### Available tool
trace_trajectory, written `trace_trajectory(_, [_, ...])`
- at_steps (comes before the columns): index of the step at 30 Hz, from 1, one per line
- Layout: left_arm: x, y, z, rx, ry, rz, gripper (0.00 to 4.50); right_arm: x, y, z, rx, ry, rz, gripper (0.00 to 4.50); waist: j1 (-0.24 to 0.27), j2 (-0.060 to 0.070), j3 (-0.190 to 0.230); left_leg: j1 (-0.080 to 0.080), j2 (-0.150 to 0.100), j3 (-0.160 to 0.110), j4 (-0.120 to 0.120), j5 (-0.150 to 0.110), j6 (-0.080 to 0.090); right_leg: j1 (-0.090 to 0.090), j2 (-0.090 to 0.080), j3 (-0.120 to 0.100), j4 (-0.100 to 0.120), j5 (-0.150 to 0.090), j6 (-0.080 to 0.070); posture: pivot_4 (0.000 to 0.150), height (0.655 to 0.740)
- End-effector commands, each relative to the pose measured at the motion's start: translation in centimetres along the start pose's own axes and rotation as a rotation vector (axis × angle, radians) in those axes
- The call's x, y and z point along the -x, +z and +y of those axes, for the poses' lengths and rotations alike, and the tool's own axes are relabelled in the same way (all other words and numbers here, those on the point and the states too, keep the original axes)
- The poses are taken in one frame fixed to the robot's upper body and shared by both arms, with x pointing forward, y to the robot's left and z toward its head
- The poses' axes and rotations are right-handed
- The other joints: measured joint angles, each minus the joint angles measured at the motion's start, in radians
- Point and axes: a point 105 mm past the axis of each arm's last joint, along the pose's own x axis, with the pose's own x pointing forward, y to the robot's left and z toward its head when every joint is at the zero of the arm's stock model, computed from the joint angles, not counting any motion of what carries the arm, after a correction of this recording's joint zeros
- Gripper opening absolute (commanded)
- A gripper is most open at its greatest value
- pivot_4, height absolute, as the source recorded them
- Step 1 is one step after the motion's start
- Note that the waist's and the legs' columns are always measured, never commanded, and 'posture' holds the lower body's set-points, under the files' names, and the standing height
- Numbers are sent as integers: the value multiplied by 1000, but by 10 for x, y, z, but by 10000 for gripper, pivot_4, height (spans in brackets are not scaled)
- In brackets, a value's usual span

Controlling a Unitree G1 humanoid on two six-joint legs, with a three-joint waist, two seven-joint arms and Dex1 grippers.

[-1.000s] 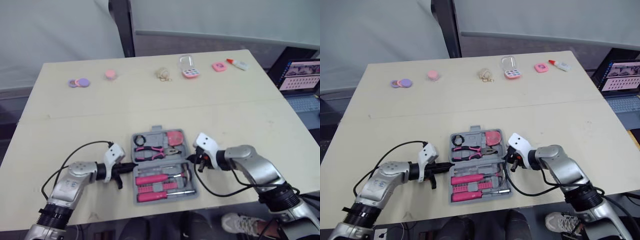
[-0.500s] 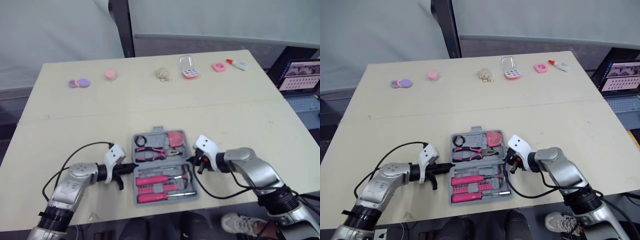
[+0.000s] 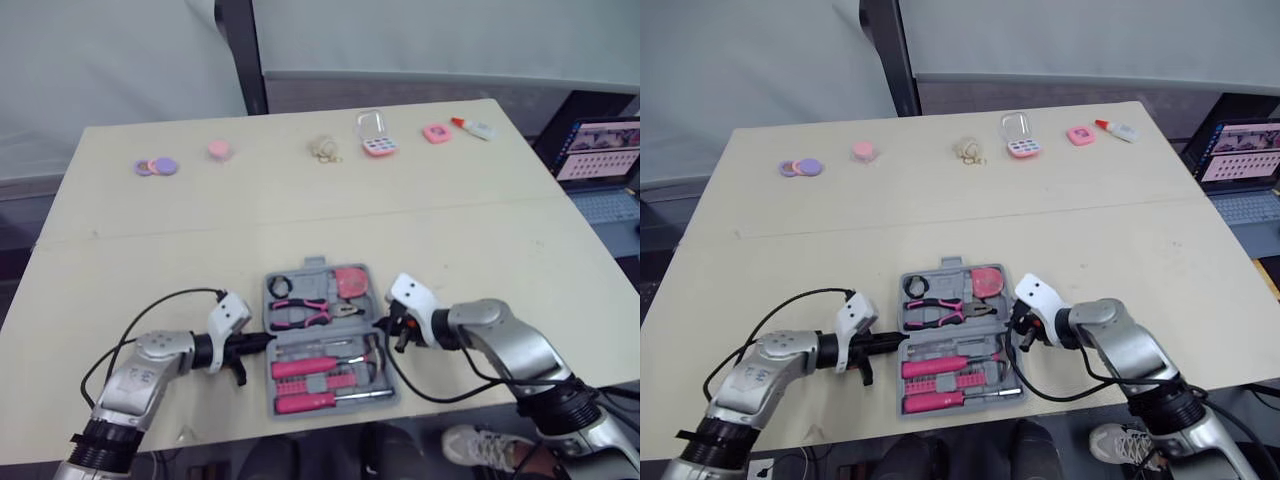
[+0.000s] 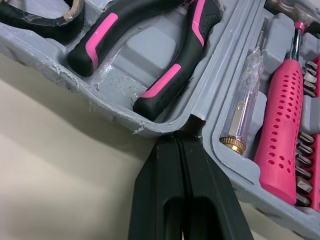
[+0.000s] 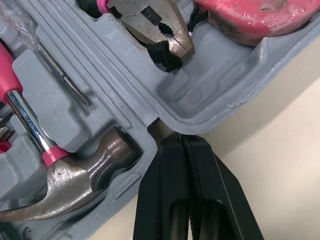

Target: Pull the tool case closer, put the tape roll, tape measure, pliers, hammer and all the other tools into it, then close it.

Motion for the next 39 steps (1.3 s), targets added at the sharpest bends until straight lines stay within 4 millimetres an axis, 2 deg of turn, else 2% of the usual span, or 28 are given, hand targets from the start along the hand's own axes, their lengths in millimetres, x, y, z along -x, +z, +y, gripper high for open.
trace_trajectory(1, [-7,3,-18,2,-76,-20,0,-4,16,21,44,78,-60,1200,0,0,0,0,0,0,0,0,0,0,0,0,0,0,0,1500,7400])
trace_trajectory(12, [-4,1,-24,14,-74,-14,0,-4,13,27,39,98,-51,1200,-4,0,0,0,0,0,-1,0,0,0,0,0,0,0,0,1500,7400])
trace_trajectory(39, [2,-2,-20,22,-45,8,0,-6,11,34,50,125,-40,1200,-18,0,0,0,0,-1,-2,0,0,-1,0,0,-1,0,0,1500,7400])
